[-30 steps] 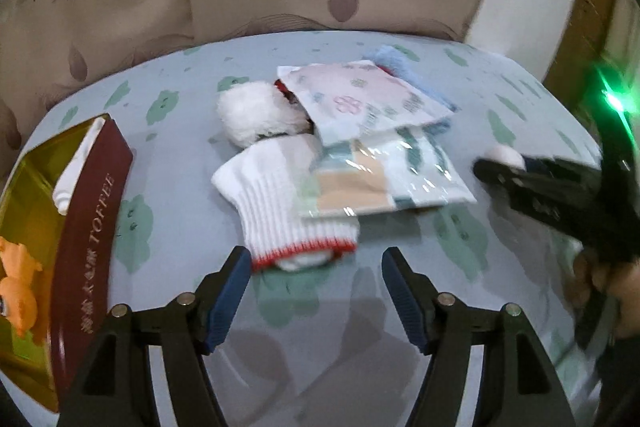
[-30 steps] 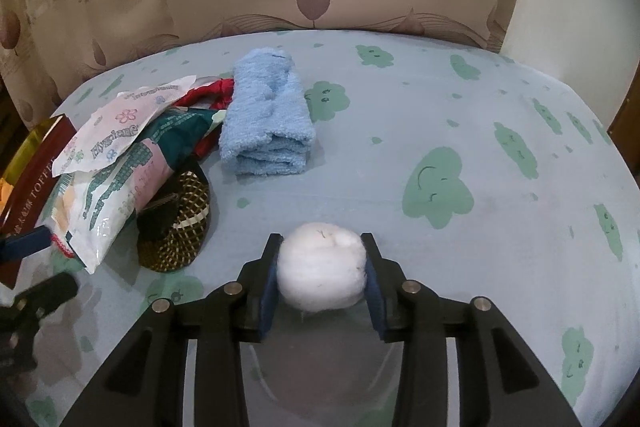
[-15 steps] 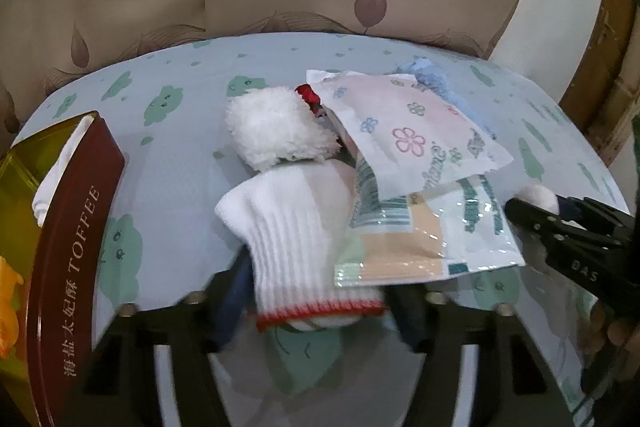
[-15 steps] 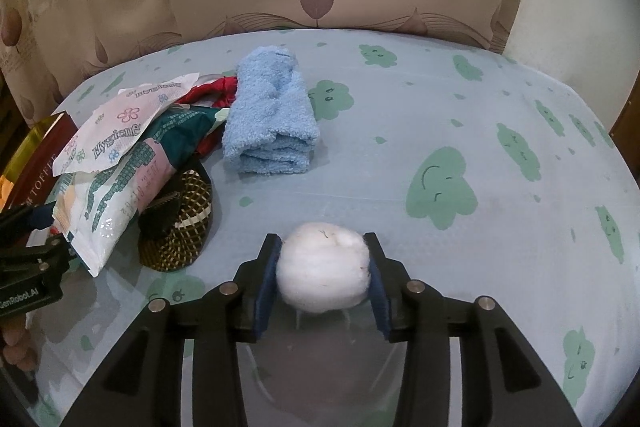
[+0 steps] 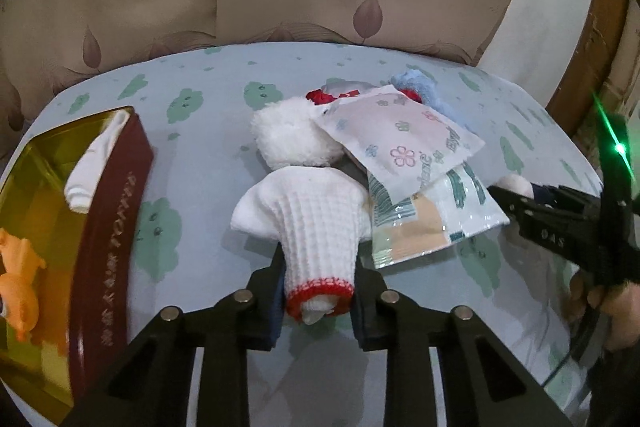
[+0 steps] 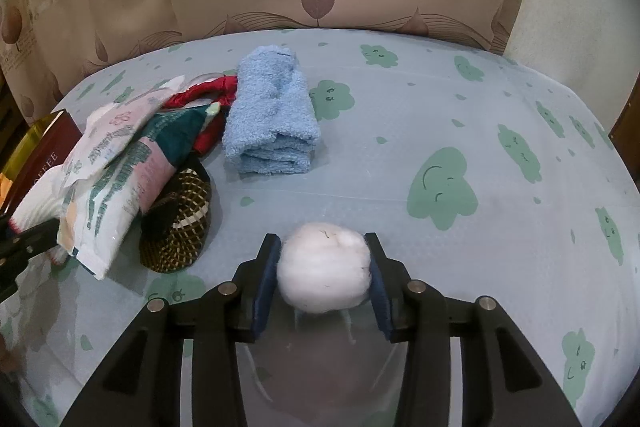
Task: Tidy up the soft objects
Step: 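Grasp the white knit glove with the left tool while the right tool holds the cotton ball, then lower the white glove into the tin and open the left tool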
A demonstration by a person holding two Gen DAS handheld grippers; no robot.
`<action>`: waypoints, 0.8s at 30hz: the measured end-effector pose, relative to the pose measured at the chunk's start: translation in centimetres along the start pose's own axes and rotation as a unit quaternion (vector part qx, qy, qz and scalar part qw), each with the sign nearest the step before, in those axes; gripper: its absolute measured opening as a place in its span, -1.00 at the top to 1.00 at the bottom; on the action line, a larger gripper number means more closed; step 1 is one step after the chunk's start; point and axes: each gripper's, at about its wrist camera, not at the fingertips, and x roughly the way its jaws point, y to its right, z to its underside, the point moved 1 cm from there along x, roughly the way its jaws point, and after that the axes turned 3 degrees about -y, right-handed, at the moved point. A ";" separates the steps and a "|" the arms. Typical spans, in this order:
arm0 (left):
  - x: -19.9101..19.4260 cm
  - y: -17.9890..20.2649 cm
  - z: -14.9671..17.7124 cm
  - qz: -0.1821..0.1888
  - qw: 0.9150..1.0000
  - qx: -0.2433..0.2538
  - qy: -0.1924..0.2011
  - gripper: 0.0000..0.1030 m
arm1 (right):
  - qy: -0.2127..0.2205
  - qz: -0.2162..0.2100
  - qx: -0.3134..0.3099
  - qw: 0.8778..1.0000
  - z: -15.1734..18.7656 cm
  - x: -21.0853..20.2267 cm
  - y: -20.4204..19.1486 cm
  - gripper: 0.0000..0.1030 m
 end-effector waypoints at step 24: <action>-7.8 -3.9 -0.7 -0.038 0.997 -0.025 0.055 0.50 | 0.001 0.002 -0.003 1.000 0.0 -0.1 0.0 0.21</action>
